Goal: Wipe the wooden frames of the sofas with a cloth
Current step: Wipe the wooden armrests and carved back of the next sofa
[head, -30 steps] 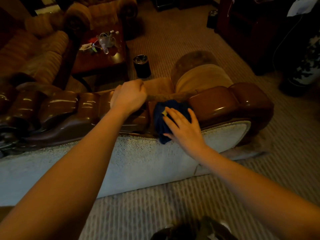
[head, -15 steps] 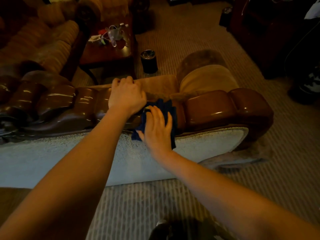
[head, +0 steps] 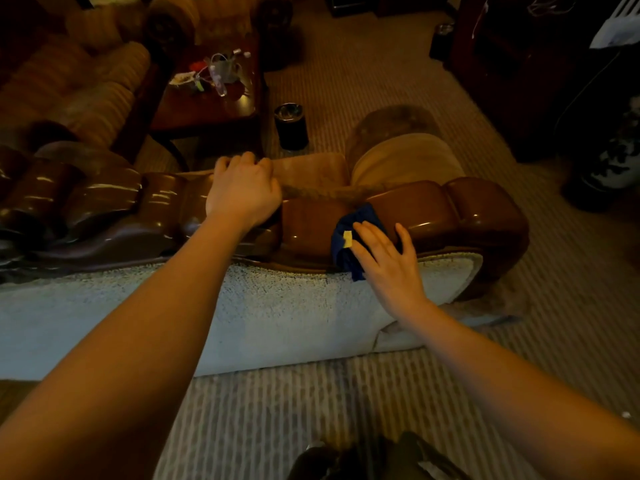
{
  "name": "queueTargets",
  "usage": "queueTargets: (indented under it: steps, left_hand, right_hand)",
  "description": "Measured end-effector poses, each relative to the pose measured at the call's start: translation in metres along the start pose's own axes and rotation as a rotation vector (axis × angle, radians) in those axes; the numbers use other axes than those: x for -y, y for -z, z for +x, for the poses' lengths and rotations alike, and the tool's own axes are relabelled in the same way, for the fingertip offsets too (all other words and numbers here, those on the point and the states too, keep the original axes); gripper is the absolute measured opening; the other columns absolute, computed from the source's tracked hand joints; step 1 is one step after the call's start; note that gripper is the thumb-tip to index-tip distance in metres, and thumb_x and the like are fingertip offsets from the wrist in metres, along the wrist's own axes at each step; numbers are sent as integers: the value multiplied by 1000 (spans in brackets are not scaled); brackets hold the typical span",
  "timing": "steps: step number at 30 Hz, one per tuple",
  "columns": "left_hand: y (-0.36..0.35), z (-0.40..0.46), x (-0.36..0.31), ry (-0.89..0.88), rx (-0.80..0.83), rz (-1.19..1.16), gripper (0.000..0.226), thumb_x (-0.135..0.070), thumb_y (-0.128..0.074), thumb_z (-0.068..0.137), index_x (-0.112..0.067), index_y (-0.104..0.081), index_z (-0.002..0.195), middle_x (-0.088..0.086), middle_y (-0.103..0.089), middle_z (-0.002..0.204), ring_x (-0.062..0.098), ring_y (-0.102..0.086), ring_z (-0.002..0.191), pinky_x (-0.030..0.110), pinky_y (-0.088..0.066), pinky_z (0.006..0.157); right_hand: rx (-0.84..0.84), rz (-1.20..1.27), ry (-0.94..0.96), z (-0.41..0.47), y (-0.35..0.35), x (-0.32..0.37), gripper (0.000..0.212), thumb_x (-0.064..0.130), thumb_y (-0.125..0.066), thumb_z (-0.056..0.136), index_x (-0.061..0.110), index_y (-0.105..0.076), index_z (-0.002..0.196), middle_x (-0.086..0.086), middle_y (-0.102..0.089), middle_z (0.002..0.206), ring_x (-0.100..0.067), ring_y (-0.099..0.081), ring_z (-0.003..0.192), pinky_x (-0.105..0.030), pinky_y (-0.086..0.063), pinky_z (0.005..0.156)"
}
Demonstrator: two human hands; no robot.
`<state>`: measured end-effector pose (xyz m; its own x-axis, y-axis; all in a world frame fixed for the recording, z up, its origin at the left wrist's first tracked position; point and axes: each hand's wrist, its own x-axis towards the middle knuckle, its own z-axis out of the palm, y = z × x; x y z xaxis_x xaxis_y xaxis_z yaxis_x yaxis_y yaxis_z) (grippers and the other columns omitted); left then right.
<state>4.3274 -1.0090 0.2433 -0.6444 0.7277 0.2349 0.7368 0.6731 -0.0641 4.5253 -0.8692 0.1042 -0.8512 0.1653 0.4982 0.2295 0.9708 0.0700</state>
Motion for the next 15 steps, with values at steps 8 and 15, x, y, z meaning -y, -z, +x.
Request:
queueTargets:
  steps: [8, 15]
  left_hand:
    - [-1, 0, -1, -12, -30, -62, 34, -23, -36, 93, -3, -58, 109, 19, -57, 110, 37, -51, 103, 47, -32, 96]
    - [4, 1, 0, -25, -72, -245, 23, -21, -37, 93, -9, -57, 94, 12, -55, 95, 32, -52, 95, 43, -34, 88]
  right_hand:
    - [-106, 8, -178, 4, 16, -10, 54, 19, -83, 67, 11, -60, 115, -7, -55, 132, -21, -45, 127, -57, -26, 105]
    - [-47, 13, -214, 10, 2, 36, 71, 29, -89, 55, 5, -52, 111, -12, -59, 126, -25, -46, 125, -56, -37, 100]
